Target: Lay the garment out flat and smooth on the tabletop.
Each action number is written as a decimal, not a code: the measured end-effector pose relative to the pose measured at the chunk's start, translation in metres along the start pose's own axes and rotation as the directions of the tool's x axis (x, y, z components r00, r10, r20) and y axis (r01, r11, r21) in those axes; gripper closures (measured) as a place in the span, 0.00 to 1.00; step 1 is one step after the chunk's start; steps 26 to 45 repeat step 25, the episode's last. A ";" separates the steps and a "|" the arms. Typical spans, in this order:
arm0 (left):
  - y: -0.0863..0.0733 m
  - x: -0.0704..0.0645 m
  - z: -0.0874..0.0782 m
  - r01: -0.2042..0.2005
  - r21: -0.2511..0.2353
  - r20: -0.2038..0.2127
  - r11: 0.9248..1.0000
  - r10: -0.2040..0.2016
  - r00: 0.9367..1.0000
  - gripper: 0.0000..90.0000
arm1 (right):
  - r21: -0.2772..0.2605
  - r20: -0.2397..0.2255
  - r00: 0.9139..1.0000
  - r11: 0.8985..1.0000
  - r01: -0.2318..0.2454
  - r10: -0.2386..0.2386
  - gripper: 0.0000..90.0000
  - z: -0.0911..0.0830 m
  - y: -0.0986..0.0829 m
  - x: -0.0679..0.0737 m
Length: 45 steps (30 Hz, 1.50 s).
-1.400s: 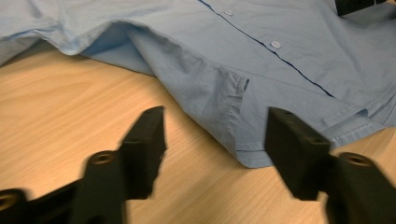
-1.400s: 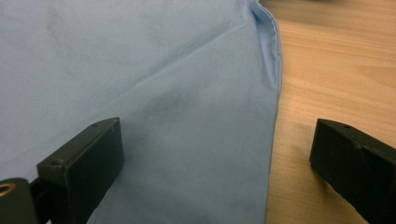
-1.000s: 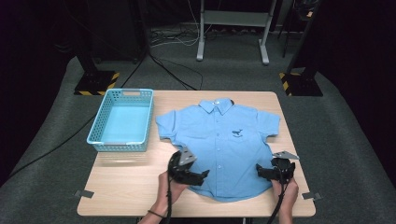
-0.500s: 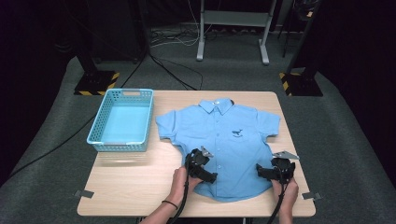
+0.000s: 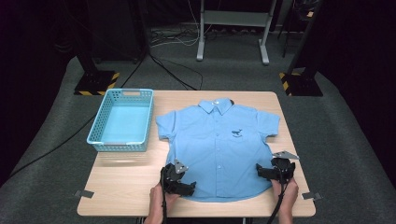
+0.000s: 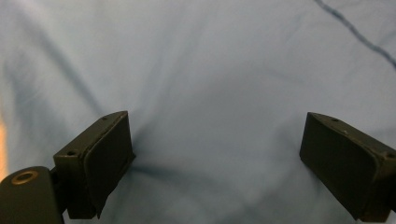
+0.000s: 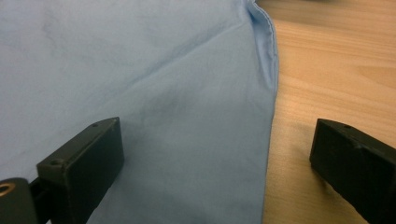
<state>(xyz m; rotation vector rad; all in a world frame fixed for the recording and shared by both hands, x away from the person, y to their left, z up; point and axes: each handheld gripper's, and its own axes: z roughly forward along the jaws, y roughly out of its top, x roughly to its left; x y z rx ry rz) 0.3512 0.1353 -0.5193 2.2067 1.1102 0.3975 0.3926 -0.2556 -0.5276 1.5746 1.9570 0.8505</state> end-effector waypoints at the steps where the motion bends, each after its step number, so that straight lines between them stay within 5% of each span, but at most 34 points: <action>1: -0.003 0.001 -0.002 0.011 -0.011 0.001 1.000 -0.011 1.000 0.10 | 0.000 0.000 1.000 1.000 0.000 0.000 0.02 0.000 0.000 0.000; 9: -0.010 0.008 -0.006 0.029 -0.069 0.011 0.997 -0.028 1.000 0.04 | 0.000 0.000 1.000 1.000 0.000 0.000 0.02 0.000 0.000 0.000; 14: -0.019 0.033 -0.019 0.084 -0.138 -0.031 0.987 -0.089 0.995 0.00 | 0.003 -0.024 1.000 1.000 -0.008 0.008 0.00 -0.002 -0.001 -0.002; 17: -0.036 0.059 -0.029 0.144 -0.155 -0.072 0.977 -0.157 0.985 0.00 | -0.013 -0.024 1.000 1.000 -0.017 0.016 0.00 -0.009 -0.007 -0.008; 24: -0.065 0.097 -0.044 0.221 -0.123 -0.153 0.967 -0.239 0.959 0.00 | -0.025 0.001 0.996 0.996 -0.084 0.084 0.00 -0.030 -0.026 -0.037; 45: -0.067 0.099 -0.045 0.226 -0.125 -0.162 0.966 -0.244 0.956 0.00 | -0.018 0.003 0.996 0.996 -0.089 0.090 0.00 -0.031 -0.028 -0.039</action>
